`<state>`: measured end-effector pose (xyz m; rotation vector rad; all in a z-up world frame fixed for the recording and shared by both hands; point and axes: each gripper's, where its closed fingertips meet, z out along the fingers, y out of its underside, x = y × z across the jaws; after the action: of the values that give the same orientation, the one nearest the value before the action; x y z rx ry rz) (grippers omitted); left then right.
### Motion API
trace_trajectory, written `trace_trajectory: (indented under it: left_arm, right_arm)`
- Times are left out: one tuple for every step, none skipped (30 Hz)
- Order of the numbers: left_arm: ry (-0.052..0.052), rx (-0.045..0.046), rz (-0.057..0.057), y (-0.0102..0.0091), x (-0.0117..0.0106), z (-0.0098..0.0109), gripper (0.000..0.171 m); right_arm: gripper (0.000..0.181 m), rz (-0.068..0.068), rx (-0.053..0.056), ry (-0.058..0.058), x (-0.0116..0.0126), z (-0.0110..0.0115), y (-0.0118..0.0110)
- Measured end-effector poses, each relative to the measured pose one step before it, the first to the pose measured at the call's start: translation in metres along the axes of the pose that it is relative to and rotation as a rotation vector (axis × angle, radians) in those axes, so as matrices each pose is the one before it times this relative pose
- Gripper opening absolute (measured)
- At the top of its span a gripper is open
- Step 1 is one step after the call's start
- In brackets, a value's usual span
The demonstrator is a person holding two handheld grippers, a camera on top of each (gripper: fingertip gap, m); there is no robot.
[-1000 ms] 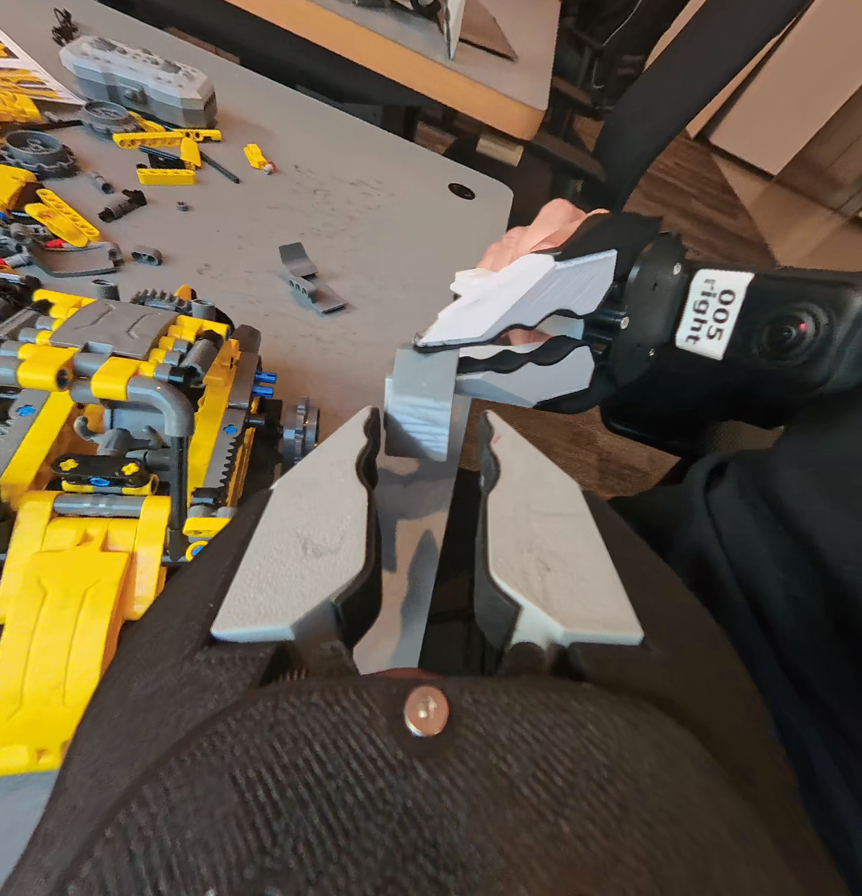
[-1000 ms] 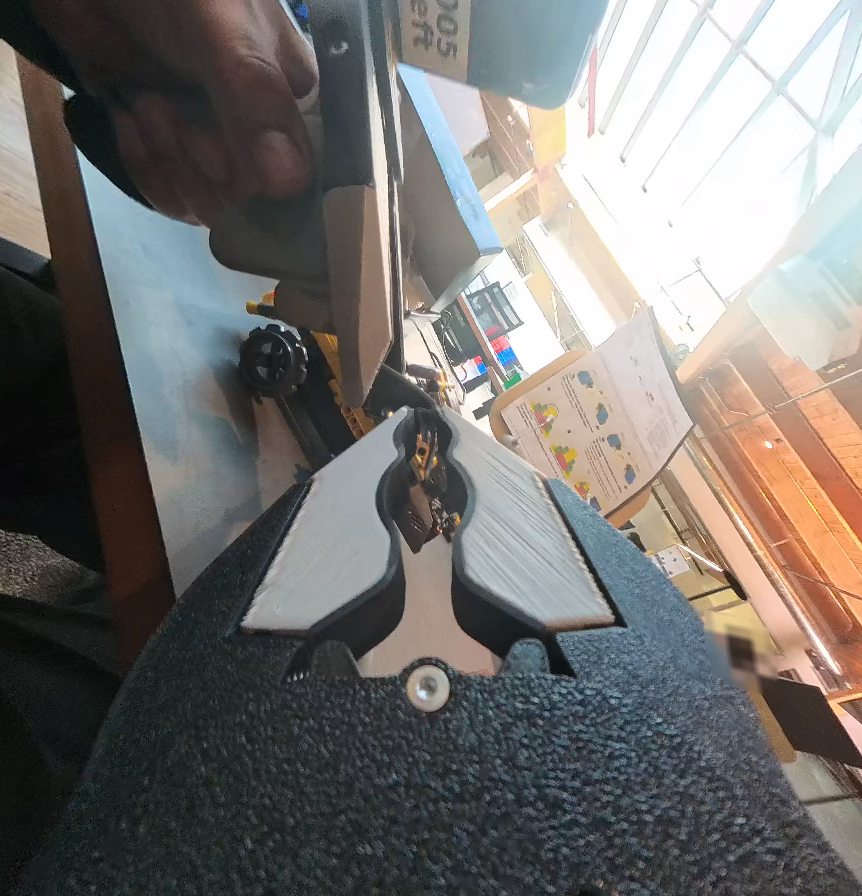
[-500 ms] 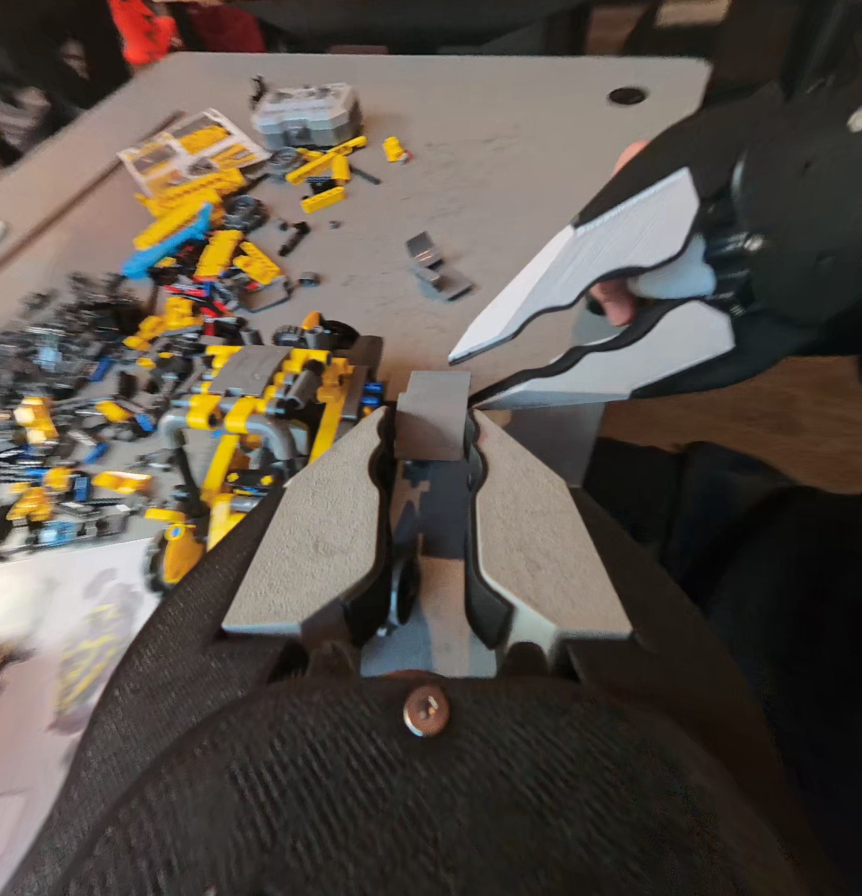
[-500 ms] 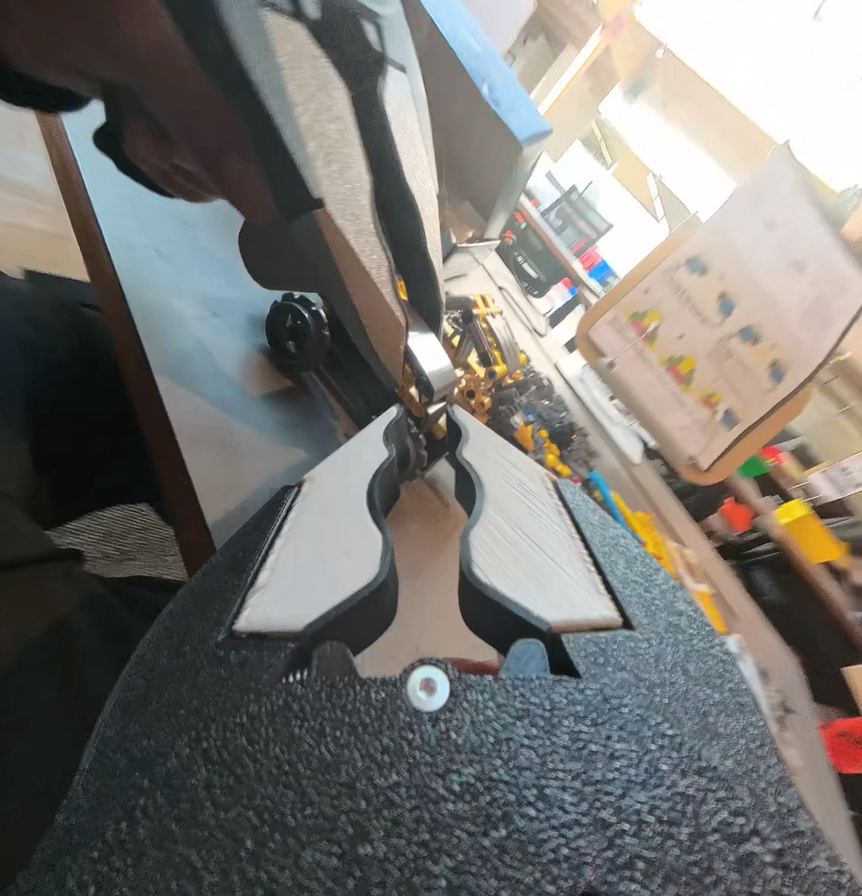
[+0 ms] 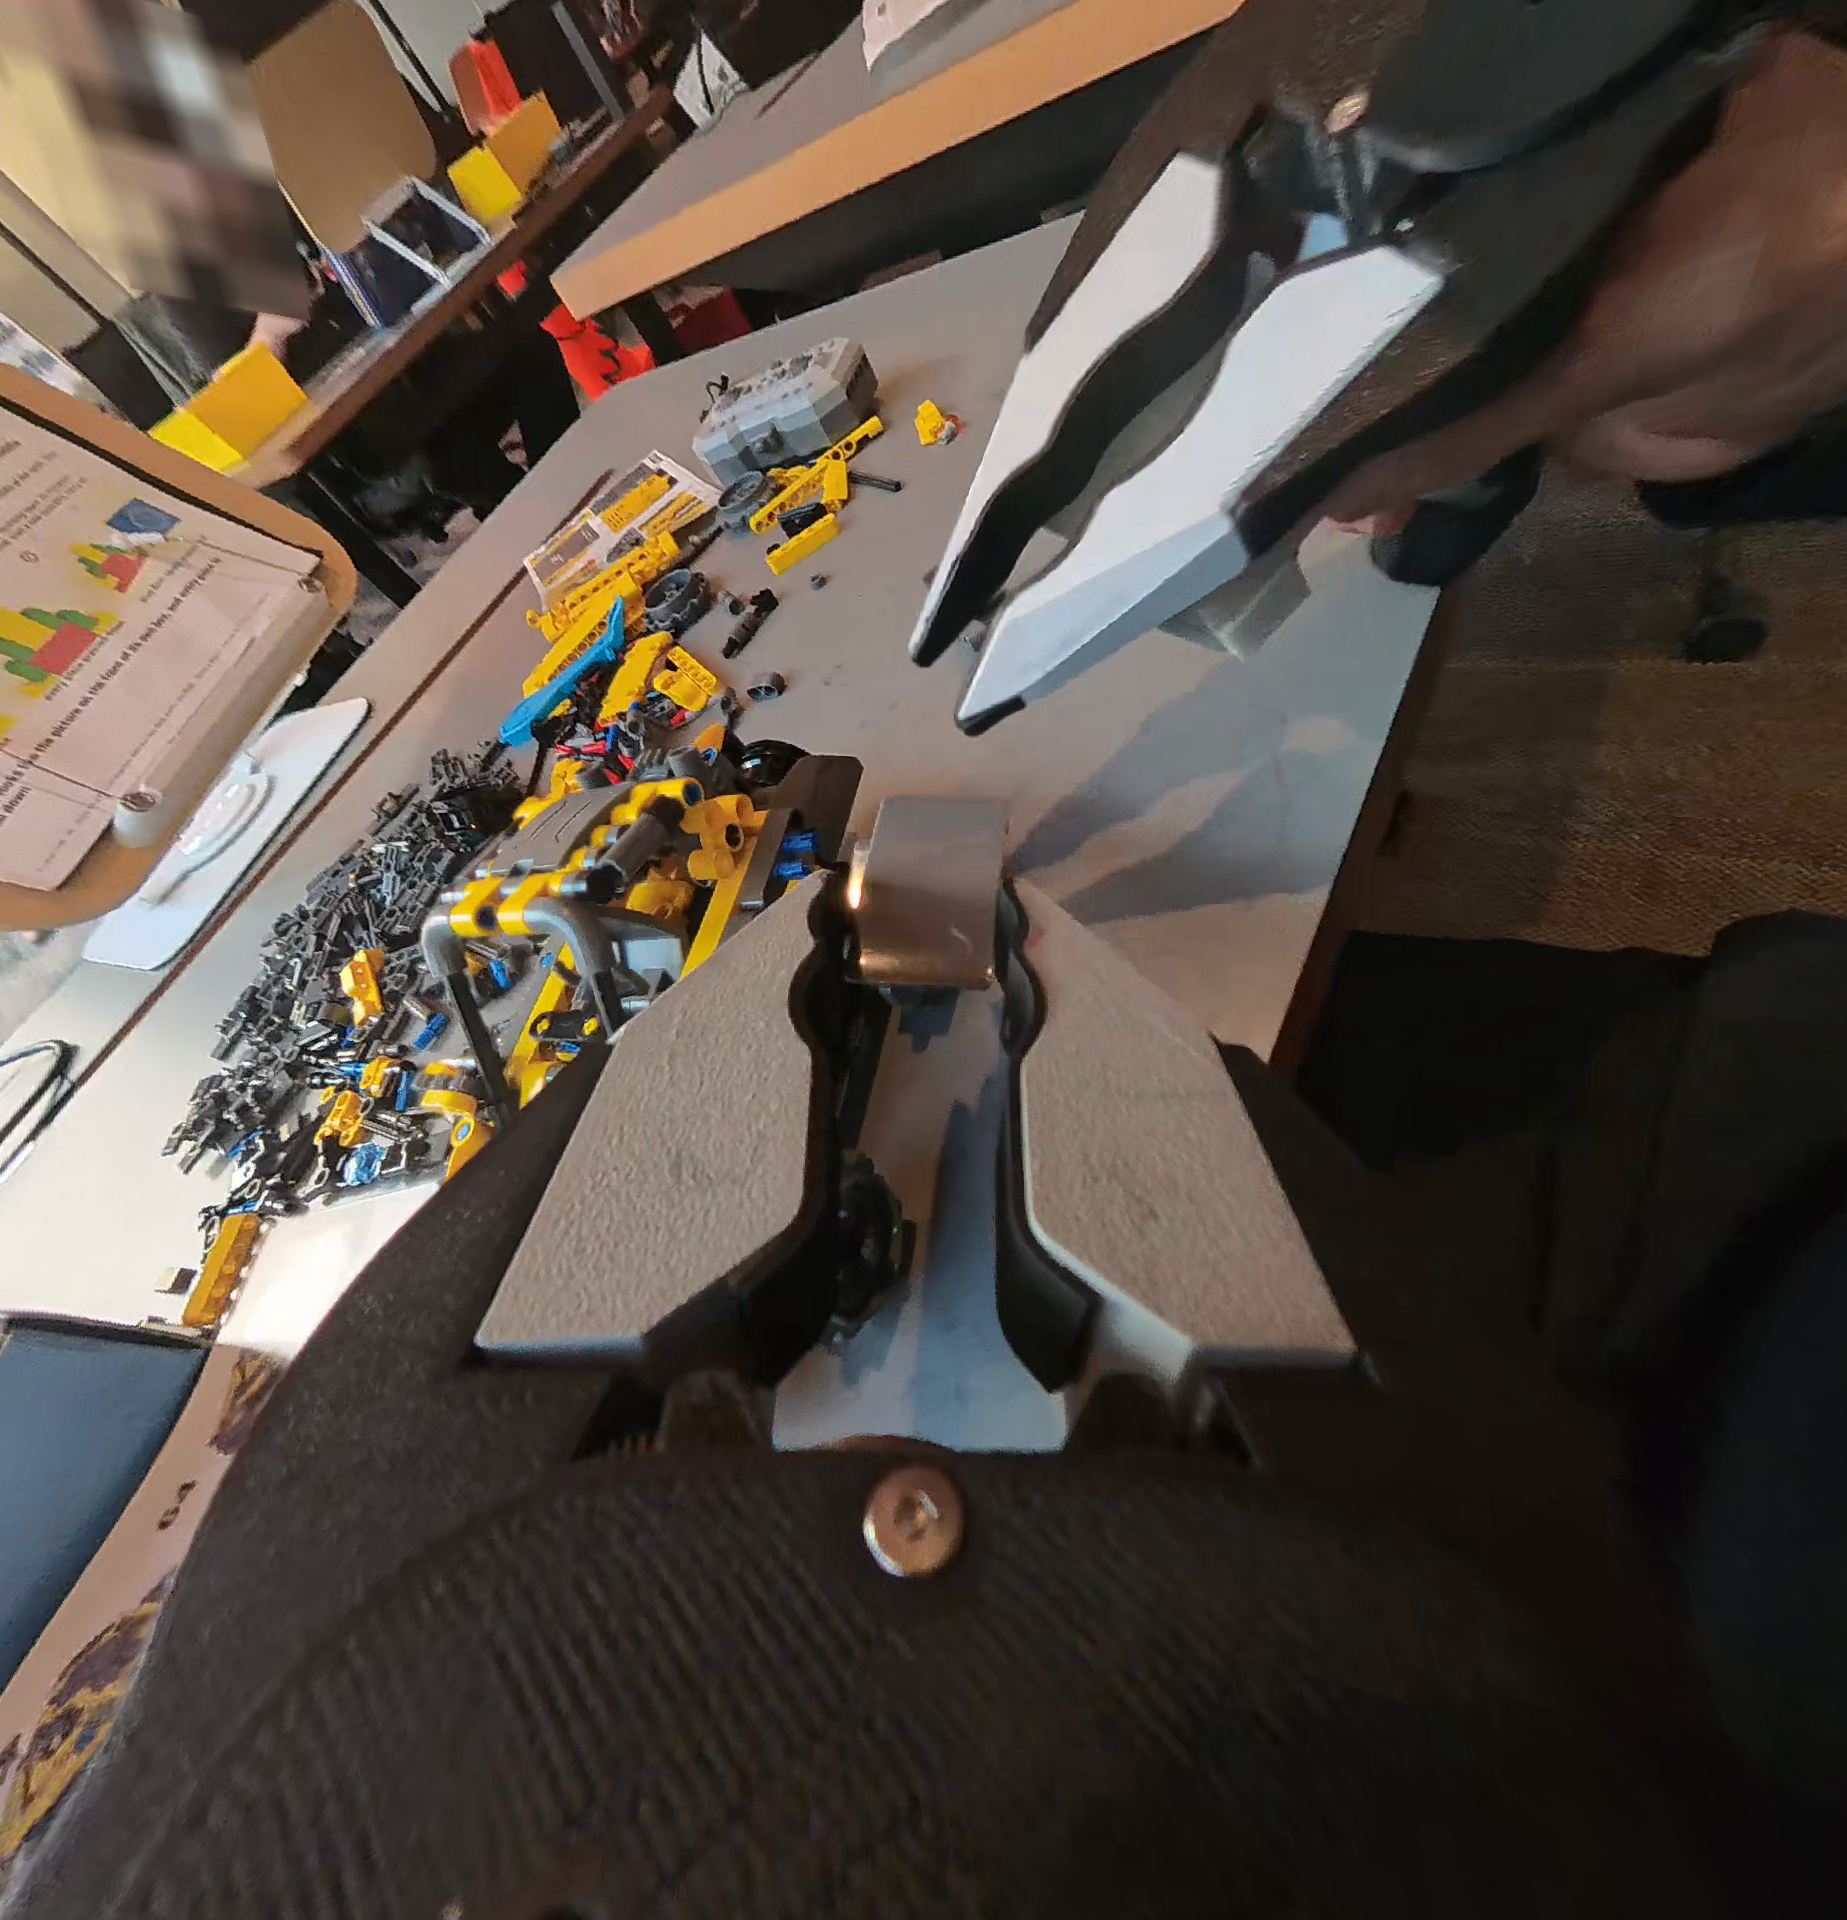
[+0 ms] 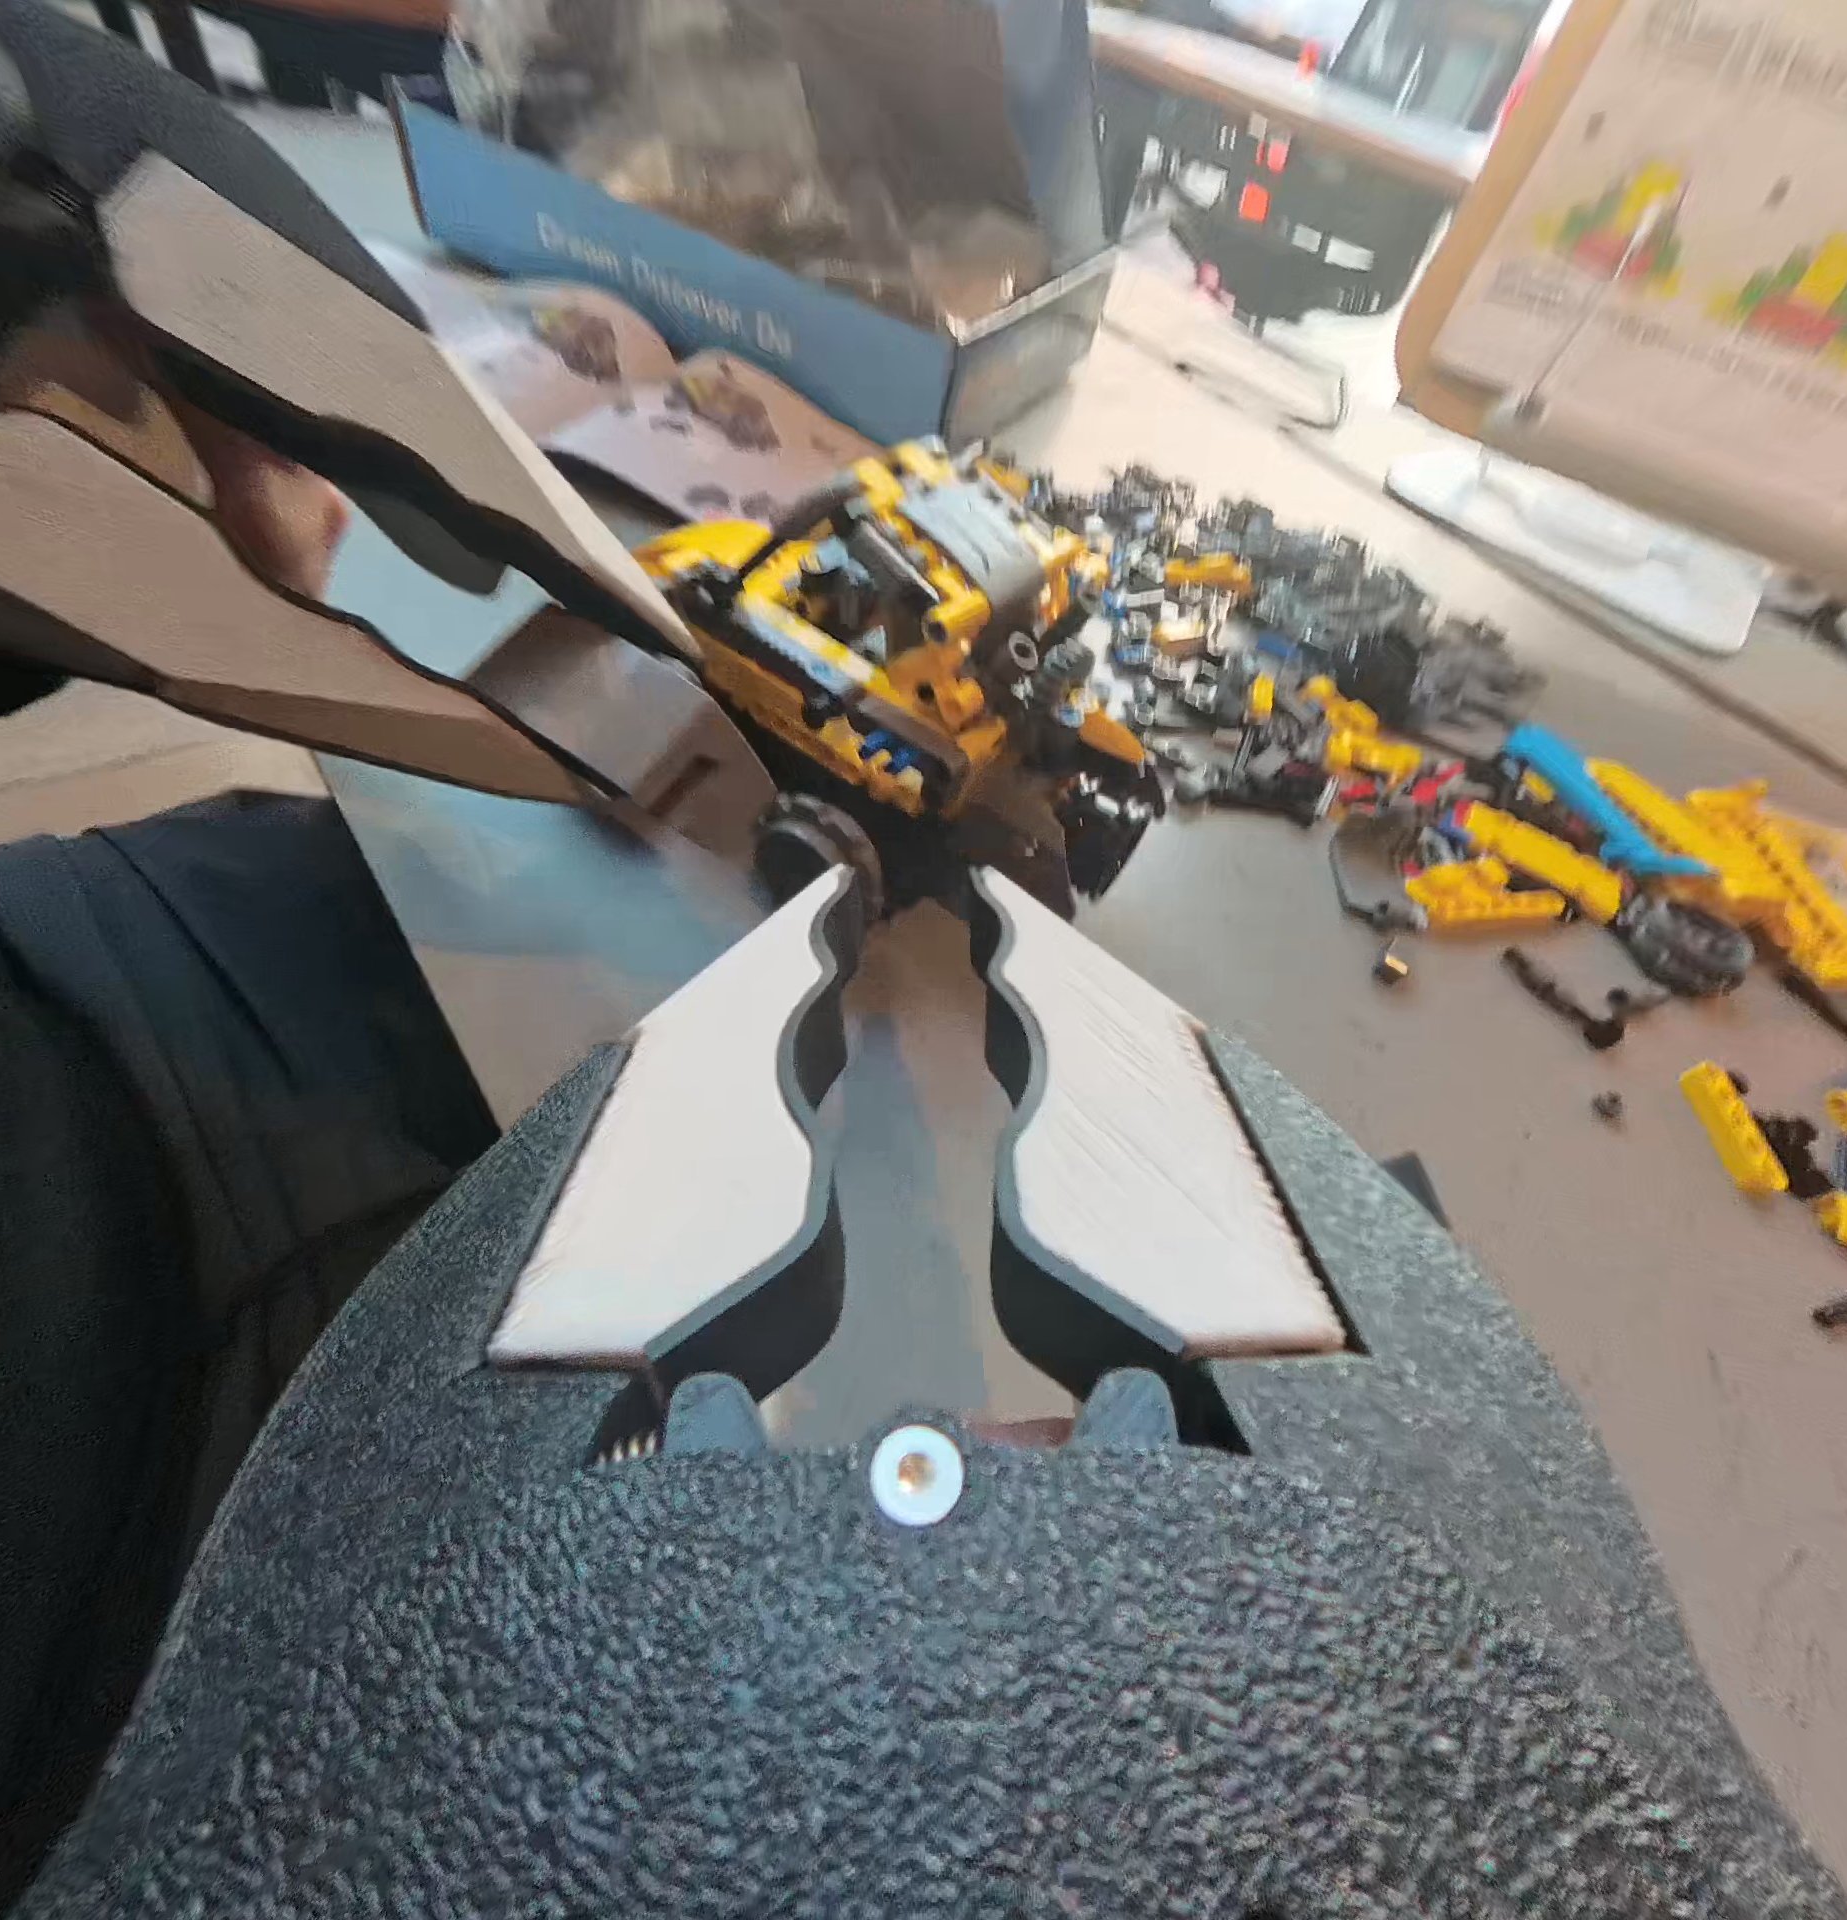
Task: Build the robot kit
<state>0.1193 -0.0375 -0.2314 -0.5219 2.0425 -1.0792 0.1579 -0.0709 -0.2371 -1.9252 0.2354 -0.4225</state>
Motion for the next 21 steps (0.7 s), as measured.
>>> trace_trajectory:
  left_arm:
    - [-0.005,0.00845,0.014,0.00102,-0.00001,-0.00178,0.025]
    - [-0.0001,0.0064,0.0095,0.00145,0.00028,-0.00202,0.025]
    - [0.002,0.00573,0.0038,0.00182,0.00015,-0.00226,0.025]
    - [0.0038,0.00553,-0.0017,0.0019,0.00005,-0.00264,0.025]
    - [0.0064,0.01071,-0.0051,0.00128,0.00025,-0.00355,0.025]
    - [0.0073,0.02145,-0.0034,-0.00013,0.00052,-0.00447,0.026]
    - [-0.0049,0.02077,-0.0011,0.00009,-0.00104,-0.00501,0.025]
    - [-0.0054,0.01184,-0.0019,0.00127,-0.00173,-0.00491,0.025]
    - [0.0097,0.00952,-0.0045,0.00156,-0.0002,-0.00442,0.025]
    - [0.0234,0.009,-0.0053,0.00184,0.00109,-0.00386,0.025]
    - [0.0201,-0.00246,-0.0082,0.00391,0.00002,-0.00289,0.025]
    - [0.0142,-0.01132,-0.0132,0.00579,-0.00114,-0.00213,0.025]
    - [0.0209,-0.00017,-0.0149,0.00426,0.00006,-0.00215,0.025]
    - [0.0281,0.0147,-0.0162,0.00002,0.00156,-0.00294,0.025]
    - [0.0294,0.03409,-0.0037,-0.00433,0.00254,-0.00337,0.025]
    - [0.0207,0.0266,-0.0014,-0.00338,0.00185,-0.0024,0.025]
    - [0.0145,0.00395,-0.0053,-0.00016,0.00116,-0.00063,0.025]
    - [0.0088,-0.01295,-0.0066,0.00196,0.0003,0.00052,0.025]
    - [0.0087,-0.00803,-0.0055,0.00118,0.00042,0.00051,0.025]
    - [0.016,0.00263,-0.0057,-0.00035,0.00123,-0.00015,0.025]
    - [0.0161,0.00698,-0.0095,-0.00078,0.00084,-0.00076,0.025]
  right_arm:
    - [0.023,0.0144,-0.0371,-0.0089,0.00159,0.00261,0.00631]
    - [0.027,0.0138,-0.0227,-0.0118,0.00074,0.00167,0.00338]
    - [0.029,0.0141,-0.0049,-0.0076,0.00072,0.00079,0.00062]
    - [0.029,0.0121,0.0028,-0.0027,0.00124,-0.00003,-0.00027]
    - [0.028,0.0125,0.0045,-0.0016,0.00156,-0.00013,-0.00041]
    - [0.028,0.0148,0.0048,-0.0037,0.00148,-0.00025,-0.00062]
    - [0.028,0.0173,0.0067,0.0069,0.00316,-0.00048,-0.00073]
    - [0.028,0.0157,0.008,0.0122,0.0038,-0.0006,-0.00101]
    - [0.028,0.0129,0.0084,0.0084,0.00304,-0.00028,-0.00115]
    - [0.028,0.0097,0.0083,0.0015,0.00188,0.00017,-0.00139]
    - [0.028,0.0059,0.0064,-0.0107,0.00004,0.00062,-0.00129]
    - [0.028,0.0049,0.0054,-0.0225,-0.00172,0.00114,-0.00141]
    - [0.028,0.0086,0.0051,-0.0281,-0.00244,0.00158,-0.00158]
    - [0.028,0.0151,0.009,-0.0319,-0.00278,0.002,-0.00255]
    - [0.029,0.0162,0.0233,-0.0314,-0.00272,0.00207,-0.00472]
    - [0.029,0.0088,0.0396,-0.0171,-0.00113,0.00153,-0.00732]
    - [0.025,-0.0016,0.04,-0.0076,0.00032,0.00116,-0.00798]
    - [0.021,-0.0113,0.0294,-0.0155,0.00006,0.00129,-0.00735]
    - [0.021,-0.0176,0.0098,-0.0389,-0.00194,0.00216,-0.00536]
    - [0.023,-0.0243,-0.0192,-0.0516,-0.00171,0.00259,-0.0019]
    - [0.031,-0.0352,-0.034,-0.0452,0.00074,0.00241,0.0003]
